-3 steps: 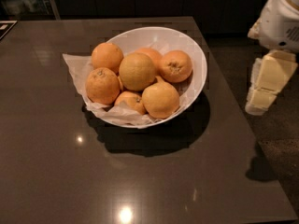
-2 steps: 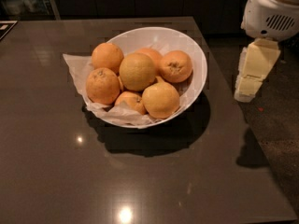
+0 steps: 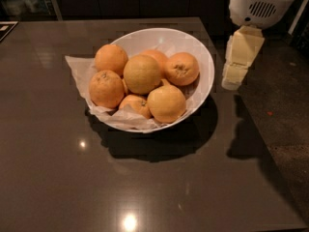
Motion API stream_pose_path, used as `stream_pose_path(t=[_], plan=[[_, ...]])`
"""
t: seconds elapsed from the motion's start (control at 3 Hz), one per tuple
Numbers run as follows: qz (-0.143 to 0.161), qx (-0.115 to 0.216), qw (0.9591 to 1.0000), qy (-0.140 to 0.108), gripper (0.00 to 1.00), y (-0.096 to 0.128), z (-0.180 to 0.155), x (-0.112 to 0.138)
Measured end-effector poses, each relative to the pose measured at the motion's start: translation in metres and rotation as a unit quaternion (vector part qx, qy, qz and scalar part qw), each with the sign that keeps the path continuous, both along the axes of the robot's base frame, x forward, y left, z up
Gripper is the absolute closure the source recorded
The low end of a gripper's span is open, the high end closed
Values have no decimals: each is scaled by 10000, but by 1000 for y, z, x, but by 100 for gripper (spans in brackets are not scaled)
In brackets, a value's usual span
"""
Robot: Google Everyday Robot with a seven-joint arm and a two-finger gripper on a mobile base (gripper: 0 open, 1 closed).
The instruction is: Pick orange from white bowl
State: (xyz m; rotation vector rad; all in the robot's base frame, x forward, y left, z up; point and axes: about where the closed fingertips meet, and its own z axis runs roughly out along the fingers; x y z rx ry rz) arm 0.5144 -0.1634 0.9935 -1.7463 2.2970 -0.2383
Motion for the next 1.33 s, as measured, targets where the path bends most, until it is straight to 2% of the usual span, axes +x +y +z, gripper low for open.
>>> stream_pose_path(t=[0.33,0.67,1.33], plan=[[35,48,10000,57,1,14,-1,18],[99,101,9997,189,16,27,-8,31],[360,78,9987,357,19,53,-22,44]])
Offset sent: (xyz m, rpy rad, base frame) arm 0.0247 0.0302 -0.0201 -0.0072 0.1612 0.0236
